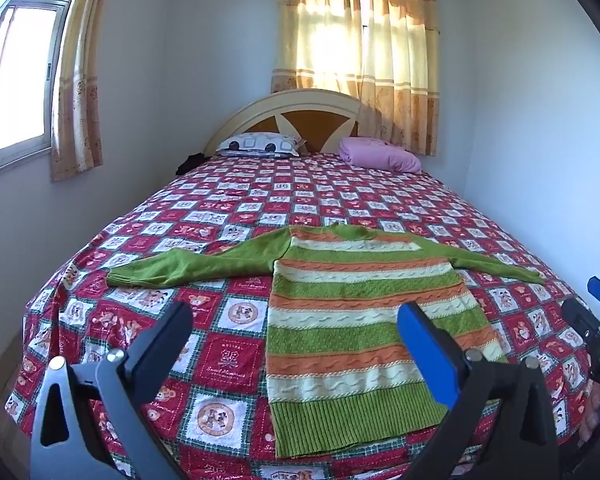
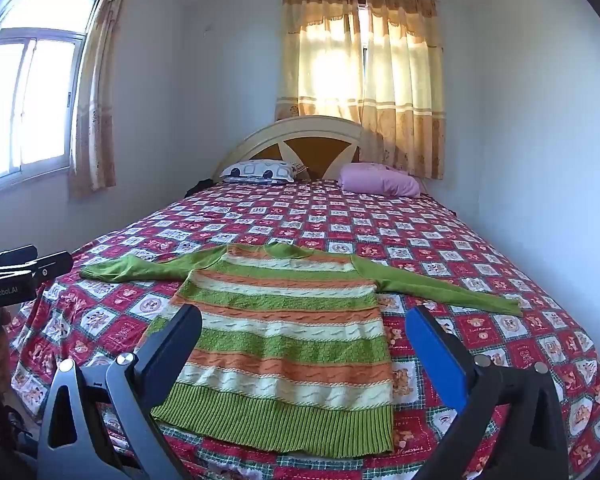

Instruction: Fold small clothes

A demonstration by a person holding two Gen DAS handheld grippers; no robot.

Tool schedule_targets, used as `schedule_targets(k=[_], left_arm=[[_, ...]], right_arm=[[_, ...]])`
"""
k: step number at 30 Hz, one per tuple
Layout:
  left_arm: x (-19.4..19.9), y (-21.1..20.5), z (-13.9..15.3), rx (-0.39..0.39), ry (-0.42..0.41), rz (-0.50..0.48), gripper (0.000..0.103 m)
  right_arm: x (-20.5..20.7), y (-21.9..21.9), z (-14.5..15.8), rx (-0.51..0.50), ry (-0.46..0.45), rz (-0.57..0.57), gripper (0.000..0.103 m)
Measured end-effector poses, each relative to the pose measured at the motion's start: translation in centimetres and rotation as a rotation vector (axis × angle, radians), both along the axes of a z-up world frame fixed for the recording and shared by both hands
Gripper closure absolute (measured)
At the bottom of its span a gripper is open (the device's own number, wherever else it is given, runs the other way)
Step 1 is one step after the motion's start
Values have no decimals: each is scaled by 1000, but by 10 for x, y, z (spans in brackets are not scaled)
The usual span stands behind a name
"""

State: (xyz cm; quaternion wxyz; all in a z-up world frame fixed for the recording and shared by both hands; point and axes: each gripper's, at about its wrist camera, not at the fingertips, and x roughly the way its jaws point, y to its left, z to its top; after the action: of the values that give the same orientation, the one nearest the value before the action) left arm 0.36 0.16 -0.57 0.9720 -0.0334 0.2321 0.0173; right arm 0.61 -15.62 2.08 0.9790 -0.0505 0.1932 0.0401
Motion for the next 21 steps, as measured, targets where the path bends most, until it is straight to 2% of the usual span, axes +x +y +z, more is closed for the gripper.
schedule_targets(k=[21], left_arm=[[1,-1,-2,-1,7,0,0]], right_arm=[[4,-4,-3,1,14,-9,1]])
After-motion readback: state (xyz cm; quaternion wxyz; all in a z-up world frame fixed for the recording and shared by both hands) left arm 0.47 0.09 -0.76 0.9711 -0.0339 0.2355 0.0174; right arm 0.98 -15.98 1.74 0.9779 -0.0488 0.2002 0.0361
